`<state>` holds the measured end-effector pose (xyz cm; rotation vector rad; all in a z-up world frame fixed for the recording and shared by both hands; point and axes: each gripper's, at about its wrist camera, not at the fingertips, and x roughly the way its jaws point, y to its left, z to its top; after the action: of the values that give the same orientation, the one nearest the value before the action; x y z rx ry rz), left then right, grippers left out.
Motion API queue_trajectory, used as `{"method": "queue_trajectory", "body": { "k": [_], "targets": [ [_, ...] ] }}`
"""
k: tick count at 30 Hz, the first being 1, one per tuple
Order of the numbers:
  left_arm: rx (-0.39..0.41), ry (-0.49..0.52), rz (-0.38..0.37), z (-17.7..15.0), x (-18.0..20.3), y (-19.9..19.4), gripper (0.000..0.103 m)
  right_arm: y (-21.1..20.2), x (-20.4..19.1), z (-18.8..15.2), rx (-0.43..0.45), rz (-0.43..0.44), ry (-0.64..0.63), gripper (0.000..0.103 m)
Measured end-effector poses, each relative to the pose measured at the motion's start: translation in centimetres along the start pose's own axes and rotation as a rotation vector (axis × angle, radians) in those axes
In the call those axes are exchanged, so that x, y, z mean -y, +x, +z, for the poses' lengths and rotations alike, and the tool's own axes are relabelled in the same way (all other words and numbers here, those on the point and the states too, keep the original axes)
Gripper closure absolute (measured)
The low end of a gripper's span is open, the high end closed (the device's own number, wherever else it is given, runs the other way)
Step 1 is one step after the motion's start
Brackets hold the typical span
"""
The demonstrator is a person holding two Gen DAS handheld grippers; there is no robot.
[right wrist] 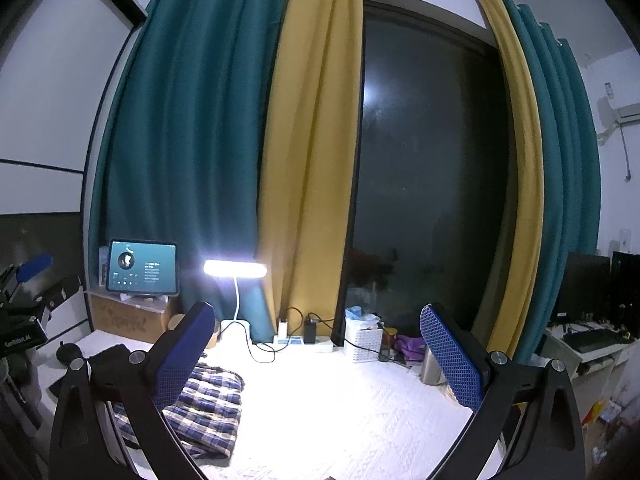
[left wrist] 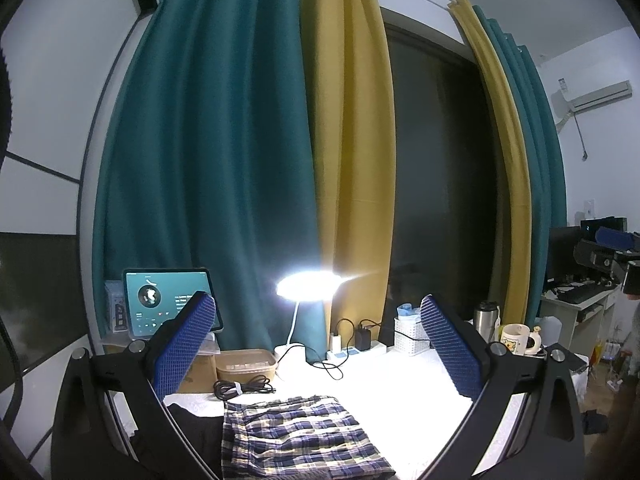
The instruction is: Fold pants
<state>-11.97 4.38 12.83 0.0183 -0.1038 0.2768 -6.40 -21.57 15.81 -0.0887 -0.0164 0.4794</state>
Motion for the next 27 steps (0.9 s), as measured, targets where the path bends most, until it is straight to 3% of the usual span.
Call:
{"method": "queue_trajectory", "body": {
  "k": [27],
  "targets": [
    [-0.002,0.011,0.012,-0.24,0.43,0.13,0.001,0.14,1.04,-0.62,-0.013,-0.03,0.026,0.0]
  ]
}}
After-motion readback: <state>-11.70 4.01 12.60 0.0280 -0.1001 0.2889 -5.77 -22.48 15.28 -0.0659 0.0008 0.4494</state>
